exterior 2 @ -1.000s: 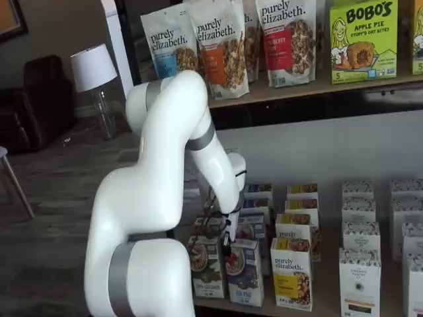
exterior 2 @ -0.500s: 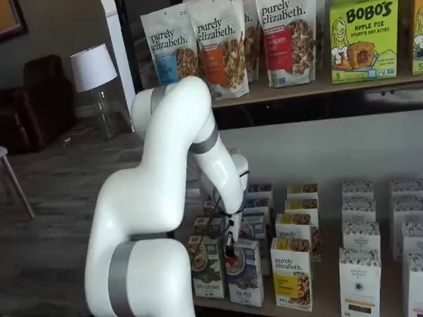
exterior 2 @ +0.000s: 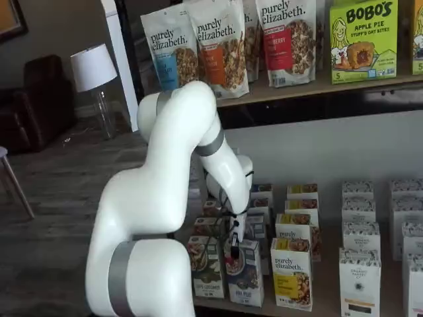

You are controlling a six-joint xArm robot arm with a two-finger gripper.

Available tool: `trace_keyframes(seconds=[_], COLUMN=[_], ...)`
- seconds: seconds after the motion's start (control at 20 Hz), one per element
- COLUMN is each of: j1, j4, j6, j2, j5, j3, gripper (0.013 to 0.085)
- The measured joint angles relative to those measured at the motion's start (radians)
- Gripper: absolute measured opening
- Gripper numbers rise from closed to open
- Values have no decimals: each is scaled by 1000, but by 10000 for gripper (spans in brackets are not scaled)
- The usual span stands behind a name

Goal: Pick up the blue and white box that is on the bottom shelf, the second box from the left

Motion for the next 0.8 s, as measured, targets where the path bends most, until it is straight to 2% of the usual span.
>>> trace_keyframes(seconds=[0.45,0.8], j1=[-7,-7], j4=[-69,-174], j6=[54,147], j2=[23,41], j5=[14,31], j3=[-24,-39], gripper=[850,850])
